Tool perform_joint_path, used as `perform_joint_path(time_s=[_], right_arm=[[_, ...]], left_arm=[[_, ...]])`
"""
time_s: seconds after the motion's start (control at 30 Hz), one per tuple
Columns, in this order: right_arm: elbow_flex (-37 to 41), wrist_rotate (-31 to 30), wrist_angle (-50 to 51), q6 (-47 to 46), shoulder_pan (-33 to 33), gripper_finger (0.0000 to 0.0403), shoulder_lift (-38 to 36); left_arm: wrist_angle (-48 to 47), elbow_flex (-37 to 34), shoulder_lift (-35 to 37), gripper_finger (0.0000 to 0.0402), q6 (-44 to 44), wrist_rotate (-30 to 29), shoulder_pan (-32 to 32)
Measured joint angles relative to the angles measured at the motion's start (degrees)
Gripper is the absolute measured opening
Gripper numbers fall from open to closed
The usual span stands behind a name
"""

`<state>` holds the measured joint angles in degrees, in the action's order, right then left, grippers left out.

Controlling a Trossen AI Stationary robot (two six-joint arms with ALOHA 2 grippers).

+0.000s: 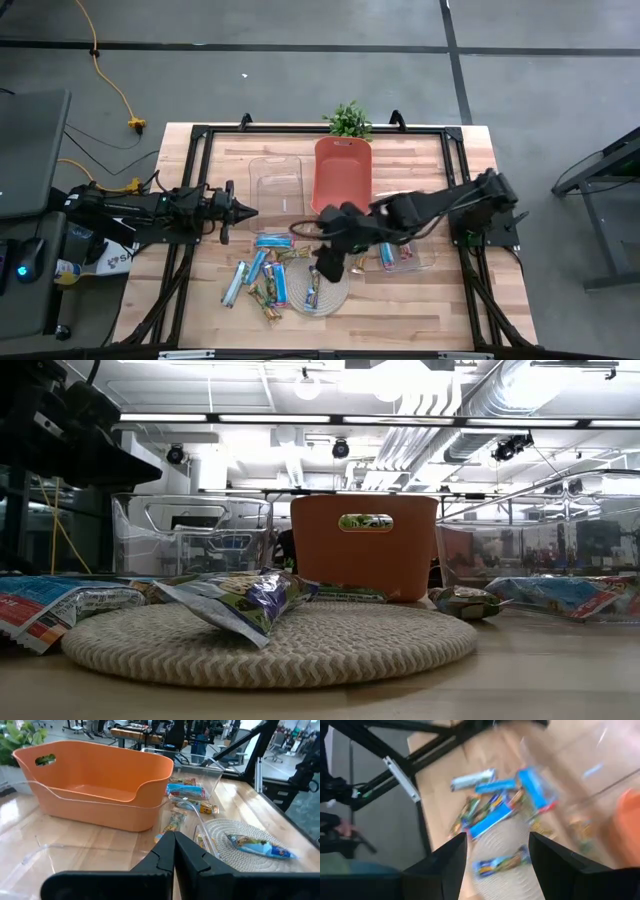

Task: Pick and place Granola Bars by type
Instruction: Put the yellow granola bar into the orange bin

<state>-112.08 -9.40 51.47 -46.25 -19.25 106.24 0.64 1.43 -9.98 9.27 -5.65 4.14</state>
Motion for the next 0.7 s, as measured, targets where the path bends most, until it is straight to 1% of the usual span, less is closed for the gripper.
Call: perform_joint_path(time_s=[0.07,0.2,0.4,0.53,0.7], right_arm=[[-1.5,2.0,0.6,-3.8,-0.7,0.0197,2.2],[-1.9,4.2,1.4,-12.6,-2.5,0.0197,5.3],[0.5,6.1,5.8,-29.3,-6.7,0.0197,7.8],[3.9,4.3,6.1,-42.1,-10.3,0.0197,8.7],[11.2,0.8,5.1,-56.4,-14.0,0.0197,8.7]], left_arm=[[0.0,0.0,0.0,0.0001,1.2,0.0,0.0],[-0.1,0.0,0.0,0.0001,4.2,0.0,0.0],[-0.5,0.0,0.0,0.0001,13.2,0.3,0.0],[-0.6,0.0,0.0,0.0001,19.5,0.3,0.0],[-0.6,0.0,0.0,0.0001,26.4,0.3,0.0]])
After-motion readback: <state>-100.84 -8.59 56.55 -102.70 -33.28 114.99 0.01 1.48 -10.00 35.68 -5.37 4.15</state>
